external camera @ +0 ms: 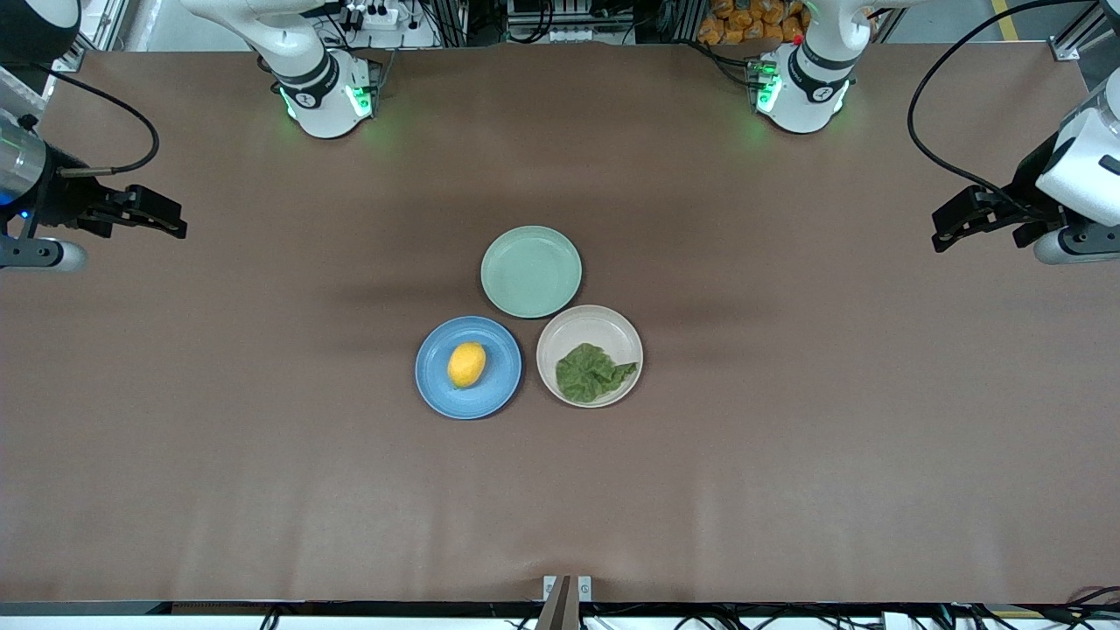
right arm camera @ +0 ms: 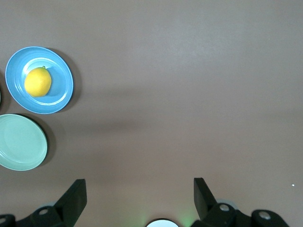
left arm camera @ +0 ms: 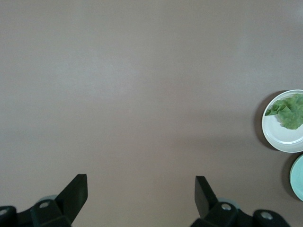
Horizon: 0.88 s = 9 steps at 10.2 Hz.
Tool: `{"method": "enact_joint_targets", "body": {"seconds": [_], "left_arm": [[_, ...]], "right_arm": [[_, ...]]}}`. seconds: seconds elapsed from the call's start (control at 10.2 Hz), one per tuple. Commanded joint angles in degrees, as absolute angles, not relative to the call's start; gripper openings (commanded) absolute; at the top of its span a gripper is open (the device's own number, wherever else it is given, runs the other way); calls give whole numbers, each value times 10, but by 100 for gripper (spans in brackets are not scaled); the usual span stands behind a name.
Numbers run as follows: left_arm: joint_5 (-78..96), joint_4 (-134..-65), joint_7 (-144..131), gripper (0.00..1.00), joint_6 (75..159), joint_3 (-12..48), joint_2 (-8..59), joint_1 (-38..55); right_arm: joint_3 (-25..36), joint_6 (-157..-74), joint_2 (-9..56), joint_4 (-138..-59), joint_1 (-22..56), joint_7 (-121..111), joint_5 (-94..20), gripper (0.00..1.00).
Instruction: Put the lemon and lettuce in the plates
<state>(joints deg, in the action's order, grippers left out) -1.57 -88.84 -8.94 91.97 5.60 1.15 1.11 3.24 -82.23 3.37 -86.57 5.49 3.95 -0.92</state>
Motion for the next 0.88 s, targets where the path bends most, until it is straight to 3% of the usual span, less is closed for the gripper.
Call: {"method": "enact_joint_targets", "body": {"seconds": [0.0, 0.78], "left_arm": [[-8, -883, -72, 100, 915, 60, 10, 6], [-8, -883, -79, 100, 915, 60, 16, 11]], "right_arm": [[30, -824, 18, -881, 54, 36, -2, 100], [29, -822, 18, -882, 55, 36, -2, 100]]}}
